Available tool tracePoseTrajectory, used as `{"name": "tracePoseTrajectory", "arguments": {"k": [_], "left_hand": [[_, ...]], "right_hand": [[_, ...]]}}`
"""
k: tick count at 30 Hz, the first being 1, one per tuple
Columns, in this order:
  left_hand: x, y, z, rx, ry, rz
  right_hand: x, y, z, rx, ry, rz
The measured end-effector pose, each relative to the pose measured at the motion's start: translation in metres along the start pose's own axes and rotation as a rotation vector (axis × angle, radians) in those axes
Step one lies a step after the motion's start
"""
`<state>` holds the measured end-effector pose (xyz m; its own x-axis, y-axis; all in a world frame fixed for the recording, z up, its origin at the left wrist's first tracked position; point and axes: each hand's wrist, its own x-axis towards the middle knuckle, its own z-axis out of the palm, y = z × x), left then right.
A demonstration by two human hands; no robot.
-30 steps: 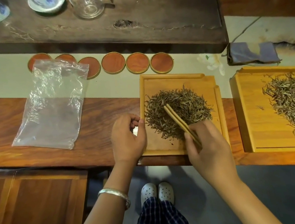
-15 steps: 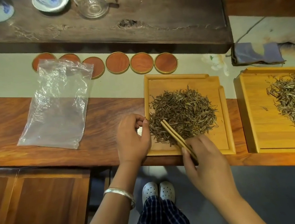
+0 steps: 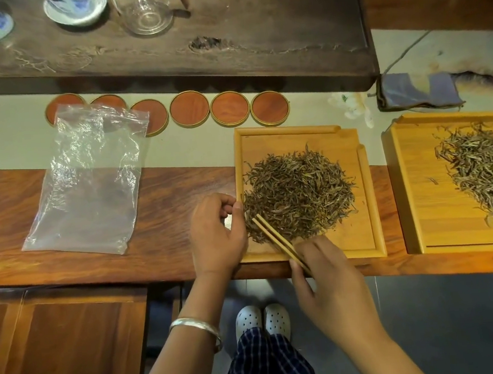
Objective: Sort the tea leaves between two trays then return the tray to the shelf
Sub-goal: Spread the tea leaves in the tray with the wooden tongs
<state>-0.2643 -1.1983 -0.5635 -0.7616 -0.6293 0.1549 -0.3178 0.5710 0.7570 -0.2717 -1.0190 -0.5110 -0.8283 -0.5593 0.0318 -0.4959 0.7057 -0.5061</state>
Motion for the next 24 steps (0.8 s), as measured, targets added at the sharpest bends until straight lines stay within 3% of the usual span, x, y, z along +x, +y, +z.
{"name": "tracePoseTrajectory", "arguments": {"k": [24], "left_hand": [[0.0, 0.0, -0.001, -0.014, -0.001, -0.013]], "right_hand": [[-0.016, -0.001, 0.001, 0.042, -0.063, -0.009]]}}
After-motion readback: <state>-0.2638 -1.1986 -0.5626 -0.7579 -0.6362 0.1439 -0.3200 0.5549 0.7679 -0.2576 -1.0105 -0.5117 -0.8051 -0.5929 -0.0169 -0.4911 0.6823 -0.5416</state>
